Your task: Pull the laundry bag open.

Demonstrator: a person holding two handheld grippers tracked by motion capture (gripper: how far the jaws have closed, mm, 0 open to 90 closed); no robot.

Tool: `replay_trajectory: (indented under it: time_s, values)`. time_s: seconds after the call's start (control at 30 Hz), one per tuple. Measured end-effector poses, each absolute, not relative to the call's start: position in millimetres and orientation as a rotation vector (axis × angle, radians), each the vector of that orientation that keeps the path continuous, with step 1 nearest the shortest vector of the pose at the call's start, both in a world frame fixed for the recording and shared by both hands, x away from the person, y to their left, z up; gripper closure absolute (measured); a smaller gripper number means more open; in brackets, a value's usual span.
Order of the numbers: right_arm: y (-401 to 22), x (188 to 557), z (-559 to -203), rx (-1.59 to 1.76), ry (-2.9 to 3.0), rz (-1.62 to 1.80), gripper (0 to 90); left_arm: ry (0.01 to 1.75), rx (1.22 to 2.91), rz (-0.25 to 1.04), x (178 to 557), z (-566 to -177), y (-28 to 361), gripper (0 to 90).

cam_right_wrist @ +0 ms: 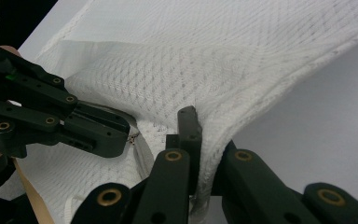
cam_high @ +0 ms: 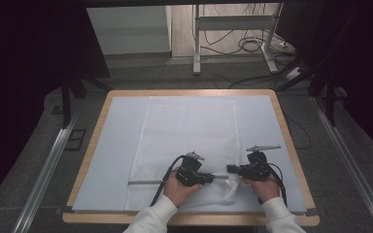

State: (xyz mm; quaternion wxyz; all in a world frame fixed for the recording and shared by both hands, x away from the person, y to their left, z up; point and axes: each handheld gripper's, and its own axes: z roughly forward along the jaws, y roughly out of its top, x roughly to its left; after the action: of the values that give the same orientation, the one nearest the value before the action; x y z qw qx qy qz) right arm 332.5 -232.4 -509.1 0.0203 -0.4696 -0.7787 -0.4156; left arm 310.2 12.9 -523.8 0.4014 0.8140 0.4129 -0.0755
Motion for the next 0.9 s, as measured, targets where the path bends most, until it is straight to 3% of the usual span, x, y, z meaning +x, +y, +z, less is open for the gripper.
replay_trajectory:
  time_s: [0.9]
  values:
    - [-233.0, 333.5, -508.9, -1.469, -2.413, -1.295, 88.2, 1.079, 2.049, -0.169, 310.5, -523.3, 36.3, 86.7]
